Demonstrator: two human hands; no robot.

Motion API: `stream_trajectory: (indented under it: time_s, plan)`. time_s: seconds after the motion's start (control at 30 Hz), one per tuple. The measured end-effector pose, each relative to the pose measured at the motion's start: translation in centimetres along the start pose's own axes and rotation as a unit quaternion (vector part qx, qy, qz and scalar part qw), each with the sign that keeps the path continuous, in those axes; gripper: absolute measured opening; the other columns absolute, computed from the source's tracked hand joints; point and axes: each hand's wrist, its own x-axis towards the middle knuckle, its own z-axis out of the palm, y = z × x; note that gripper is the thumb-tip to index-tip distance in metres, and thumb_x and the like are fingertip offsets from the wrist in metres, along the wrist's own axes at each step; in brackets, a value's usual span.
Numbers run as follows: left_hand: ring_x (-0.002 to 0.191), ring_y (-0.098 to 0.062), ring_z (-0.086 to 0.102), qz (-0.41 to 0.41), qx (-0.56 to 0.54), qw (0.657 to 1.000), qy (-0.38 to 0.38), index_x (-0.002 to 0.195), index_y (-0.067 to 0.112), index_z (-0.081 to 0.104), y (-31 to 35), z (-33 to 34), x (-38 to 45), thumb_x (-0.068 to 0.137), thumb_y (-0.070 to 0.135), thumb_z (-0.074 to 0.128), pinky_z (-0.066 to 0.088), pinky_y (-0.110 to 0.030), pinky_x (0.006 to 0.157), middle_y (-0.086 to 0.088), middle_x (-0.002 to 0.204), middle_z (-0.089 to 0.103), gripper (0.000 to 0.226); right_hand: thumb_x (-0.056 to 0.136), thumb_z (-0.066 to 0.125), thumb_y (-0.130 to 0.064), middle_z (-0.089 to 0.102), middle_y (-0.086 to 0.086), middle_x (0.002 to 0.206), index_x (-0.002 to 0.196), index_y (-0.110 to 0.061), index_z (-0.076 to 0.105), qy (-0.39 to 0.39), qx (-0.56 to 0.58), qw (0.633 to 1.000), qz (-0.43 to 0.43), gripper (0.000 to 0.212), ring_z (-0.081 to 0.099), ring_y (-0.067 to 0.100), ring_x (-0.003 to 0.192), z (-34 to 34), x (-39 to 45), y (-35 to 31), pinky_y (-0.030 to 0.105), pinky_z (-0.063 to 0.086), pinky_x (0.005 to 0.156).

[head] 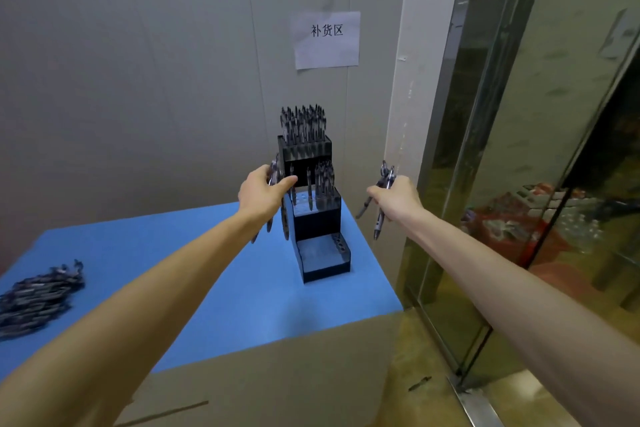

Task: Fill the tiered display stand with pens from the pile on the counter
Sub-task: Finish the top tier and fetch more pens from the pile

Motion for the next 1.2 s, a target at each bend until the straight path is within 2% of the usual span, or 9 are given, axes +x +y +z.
stream_trajectory:
  time_s: [0.17, 0.3, 0.43, 0.53, 0.67, 0.8, 0.93, 1.07, 1.2]
  plan:
    - [0.059, -0.022, 0.055, -0.022, -0.003, 0.999, 0.029, 0.090, 0.011, 0.057, -0.1, 1.4, 7.0, 0.092, 0.045, 0.072, 0.043, -0.037, 0.063, -0.004, 0.068, 0.058, 0.037, 0.090, 0.076, -0.027, 0.058, 0.003, 0.066, 0.082, -0.009, 0.066, -0.054, 0.019, 0.998, -0.014, 0.022, 0.049, 0.016, 0.055, 1.5, 6.9, -2.5, 0.030, 0.041, 0.056]
    - [0.058, -0.019, 0.054, -0.015, -0.042, 0.998, 0.039, 0.078, 0.011, 0.064, -1.0, 2.3, 12.6, 0.082, 0.048, 0.081, 0.057, -0.048, 0.067, -0.007, 0.065, 0.064, 0.041, 0.092, 0.074, -0.033, 0.070, 0.003, 0.078, 0.096, -0.006, 0.069, -0.057, 0.068, 0.996, -0.007, 0.028, 0.052, 0.013, 0.059, 3.4, 12.4, -5.1, 0.028, 0.042, 0.056]
    - [0.072, -0.016, 0.072, 0.001, -0.052, 0.998, 0.048, 0.087, 0.019, 0.071, -1.9, 3.7, 16.3, 0.087, 0.043, 0.079, 0.062, -0.043, 0.075, 0.006, 0.076, 0.076, 0.025, 0.092, 0.074, -0.032, 0.078, 0.007, 0.082, 0.095, -0.007, 0.074, -0.077, 0.075, 0.994, -0.018, 0.025, 0.043, 0.011, 0.048, 5.8, 16.5, -6.1, 0.026, 0.035, 0.049]
    - [0.074, -0.016, 0.068, -0.003, -0.033, 0.998, 0.048, 0.088, 0.022, 0.058, -2.5, 4.9, 18.0, 0.096, 0.043, 0.069, 0.056, -0.038, 0.075, 0.002, 0.083, 0.073, 0.024, 0.092, 0.074, -0.032, 0.078, 0.006, 0.081, 0.087, -0.008, 0.075, -0.104, 0.054, 0.992, -0.039, 0.024, 0.043, 0.010, 0.045, 7.1, 18.5, -6.3, 0.026, 0.035, 0.051]
    - [0.072, -0.021, 0.061, -0.028, -0.021, 0.999, 0.039, 0.087, 0.018, 0.049, -3.4, 5.9, 19.2, 0.103, 0.049, 0.052, 0.051, -0.040, 0.073, -0.003, 0.081, 0.067, 0.035, 0.090, 0.077, -0.029, 0.078, 0.002, 0.079, 0.096, -0.009, 0.073, -0.168, 0.032, 0.984, -0.048, 0.022, 0.047, 0.006, 0.045, 8.5, 20.5, -6.7, 0.024, 0.036, 0.048]
    - [0.067, -0.020, 0.056, -0.049, -0.009, 0.999, 0.022, 0.091, 0.016, 0.048, -4.3, 6.4, 19.4, 0.106, 0.045, 0.044, 0.046, -0.032, 0.059, -0.005, 0.082, 0.065, 0.033, 0.091, 0.076, -0.029, 0.078, 0.001, 0.078, 0.094, -0.013, 0.073, -0.208, 0.025, 0.975, -0.079, 0.017, 0.052, 0.007, 0.051, 9.6, 21.5, -6.5, 0.022, 0.038, 0.048]
    - [0.062, -0.015, 0.051, -0.035, 0.030, 0.998, 0.041, 0.085, 0.014, 0.047, -4.9, 6.7, 18.8, 0.105, 0.041, 0.051, 0.044, -0.030, 0.056, -0.001, 0.078, 0.061, 0.034, 0.090, 0.076, -0.029, 0.077, 0.000, 0.076, 0.091, -0.009, 0.074, -0.234, -0.005, 0.962, -0.137, 0.020, 0.050, -0.002, 0.043, 10.3, 22.4, -6.4, 0.021, 0.039, 0.050]
    - [0.060, -0.017, 0.036, -0.023, 0.034, 0.994, 0.098, 0.076, 0.015, 0.041, -5.0, 7.4, 18.0, 0.100, 0.043, 0.061, 0.036, -0.034, 0.056, 0.003, 0.066, 0.044, 0.042, 0.086, 0.080, -0.027, 0.075, -0.002, 0.073, 0.084, -0.011, 0.074, -0.253, -0.052, 0.952, -0.165, 0.018, 0.064, 0.005, 0.063, 10.7, 22.9, -6.1, 0.024, 0.045, 0.060]
    - [0.055, -0.014, 0.034, -0.017, 0.034, 0.992, 0.119, 0.071, 0.019, 0.042, -4.7, 7.8, 17.5, 0.095, 0.043, 0.069, 0.034, -0.031, 0.053, 0.007, 0.061, 0.042, 0.043, 0.089, 0.076, -0.031, 0.077, 0.001, 0.075, 0.081, -0.009, 0.077, -0.279, -0.080, 0.942, -0.170, 0.023, 0.053, -0.002, 0.045, 11.2, 23.4, -5.3, 0.022, 0.042, 0.057]
